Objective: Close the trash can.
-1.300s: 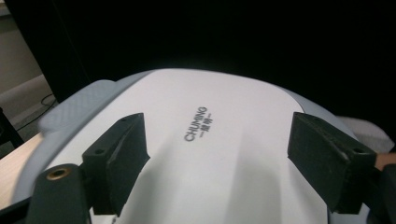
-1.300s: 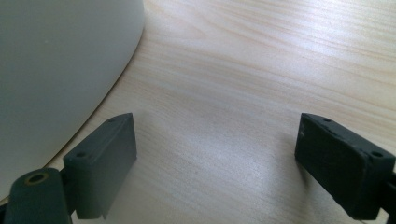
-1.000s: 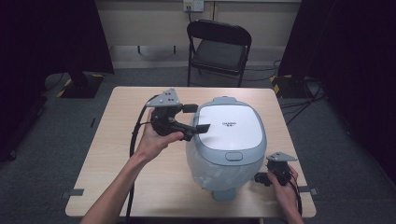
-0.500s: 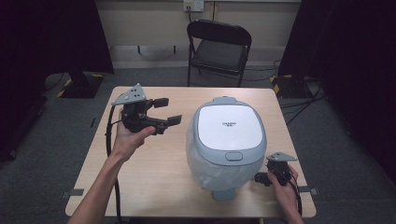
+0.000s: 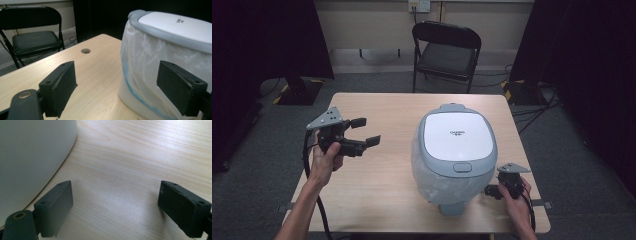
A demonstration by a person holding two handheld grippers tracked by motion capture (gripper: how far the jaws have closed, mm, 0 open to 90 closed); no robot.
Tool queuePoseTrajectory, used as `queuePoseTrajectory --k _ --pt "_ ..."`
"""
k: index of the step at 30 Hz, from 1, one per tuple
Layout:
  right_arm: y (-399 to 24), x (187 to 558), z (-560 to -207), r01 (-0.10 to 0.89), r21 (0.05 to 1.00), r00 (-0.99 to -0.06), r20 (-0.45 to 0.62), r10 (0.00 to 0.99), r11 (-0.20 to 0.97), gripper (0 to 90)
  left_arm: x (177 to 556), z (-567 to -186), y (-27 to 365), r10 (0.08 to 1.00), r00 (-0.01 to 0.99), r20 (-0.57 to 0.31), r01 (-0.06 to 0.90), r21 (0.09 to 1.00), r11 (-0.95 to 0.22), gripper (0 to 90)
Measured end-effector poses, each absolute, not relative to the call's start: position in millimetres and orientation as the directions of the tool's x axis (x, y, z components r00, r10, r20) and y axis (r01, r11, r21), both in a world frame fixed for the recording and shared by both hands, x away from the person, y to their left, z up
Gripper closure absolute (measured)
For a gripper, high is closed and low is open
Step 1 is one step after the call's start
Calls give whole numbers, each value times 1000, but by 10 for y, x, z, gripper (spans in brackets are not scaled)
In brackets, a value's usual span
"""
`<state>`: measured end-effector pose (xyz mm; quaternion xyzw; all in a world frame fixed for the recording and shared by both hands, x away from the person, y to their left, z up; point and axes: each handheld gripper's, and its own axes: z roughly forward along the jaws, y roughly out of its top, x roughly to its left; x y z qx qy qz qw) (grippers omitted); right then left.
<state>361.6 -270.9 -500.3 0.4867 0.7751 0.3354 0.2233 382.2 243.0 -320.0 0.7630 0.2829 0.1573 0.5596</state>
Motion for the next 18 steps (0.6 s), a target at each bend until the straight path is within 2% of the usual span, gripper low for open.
queuePoseTrajectory --k 14,18 --pt "-2709 3616 -5003 605 737 -427 -20 904 301 114 3765 -3839 2666 699 710 -90 379 885 -271 160" --pt "-2709 3616 -5003 605 737 -426 -19 904 301 114 3751 -4059 2657 717 686 -122 425 868 -259 162"
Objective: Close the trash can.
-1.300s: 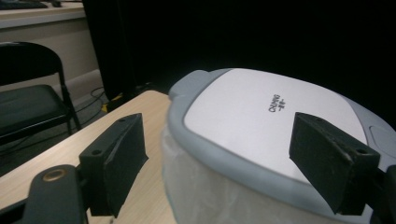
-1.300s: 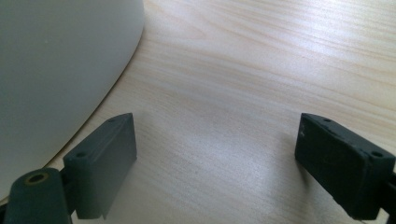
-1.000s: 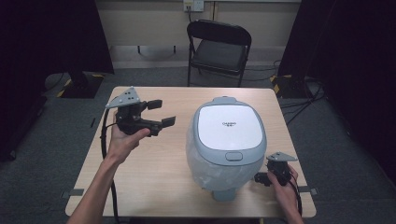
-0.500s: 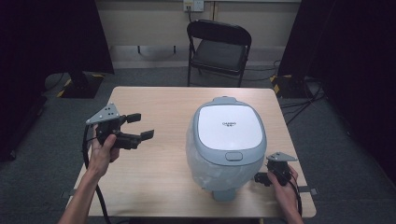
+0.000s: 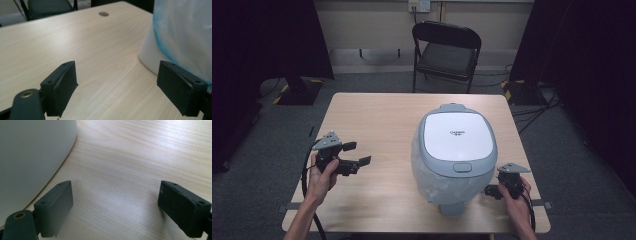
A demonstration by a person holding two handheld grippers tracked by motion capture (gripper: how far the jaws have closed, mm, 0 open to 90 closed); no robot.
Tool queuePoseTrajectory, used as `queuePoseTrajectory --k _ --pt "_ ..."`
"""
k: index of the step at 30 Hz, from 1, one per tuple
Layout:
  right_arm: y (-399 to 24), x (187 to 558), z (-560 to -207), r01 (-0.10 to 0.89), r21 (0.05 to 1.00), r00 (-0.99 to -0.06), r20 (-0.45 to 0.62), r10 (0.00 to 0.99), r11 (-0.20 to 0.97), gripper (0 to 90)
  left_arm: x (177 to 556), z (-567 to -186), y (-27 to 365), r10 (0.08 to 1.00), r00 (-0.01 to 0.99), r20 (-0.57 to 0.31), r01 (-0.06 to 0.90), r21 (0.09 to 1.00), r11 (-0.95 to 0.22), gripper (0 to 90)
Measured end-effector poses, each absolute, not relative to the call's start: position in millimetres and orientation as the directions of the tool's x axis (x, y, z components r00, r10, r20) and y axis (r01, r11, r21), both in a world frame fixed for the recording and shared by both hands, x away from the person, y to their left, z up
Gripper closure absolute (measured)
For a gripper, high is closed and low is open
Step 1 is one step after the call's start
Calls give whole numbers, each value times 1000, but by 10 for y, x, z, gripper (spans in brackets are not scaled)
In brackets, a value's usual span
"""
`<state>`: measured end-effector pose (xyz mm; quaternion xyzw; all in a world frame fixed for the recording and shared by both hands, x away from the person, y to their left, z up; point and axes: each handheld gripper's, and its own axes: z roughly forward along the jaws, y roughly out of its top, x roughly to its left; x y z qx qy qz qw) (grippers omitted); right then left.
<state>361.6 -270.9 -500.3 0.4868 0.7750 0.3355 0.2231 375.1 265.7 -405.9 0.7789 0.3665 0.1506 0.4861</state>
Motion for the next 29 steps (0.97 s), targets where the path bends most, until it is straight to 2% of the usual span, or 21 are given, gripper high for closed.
queuePoseTrajectory --k 4,7,10,13,19,21,29 --pt "-2709 3616 -5003 605 737 -427 -19 904 301 114 3736 -4387 2686 734 655 -179 491 840 -233 177" --pt "-2710 3616 -5003 605 737 -427 -19 904 301 114 3754 -4586 2679 771 625 -124 527 795 -299 191" --pt "-2708 3615 -5003 605 737 -426 -19 905 301 115 3780 -4698 2696 791 601 -117 555 773 -307 206" --pt "-2709 3615 -5003 604 738 -426 -20 905 301 115 3769 -4785 2653 797 602 -48 553 745 -374 184" --pt "-2707 3614 -5003 606 737 -426 -18 905 300 115 3749 -4971 2565 817 576 13 573 706 -415 177" --pt "-2706 3612 -5002 608 736 -425 -16 905 298 114 3749 -5000 2573 817 577 6 562 723 -402 138" --pt "-2707 3613 -5003 606 737 -425 -19 905 300 114 3752 -5019 2575 821 571 7 553 735 -392 128"
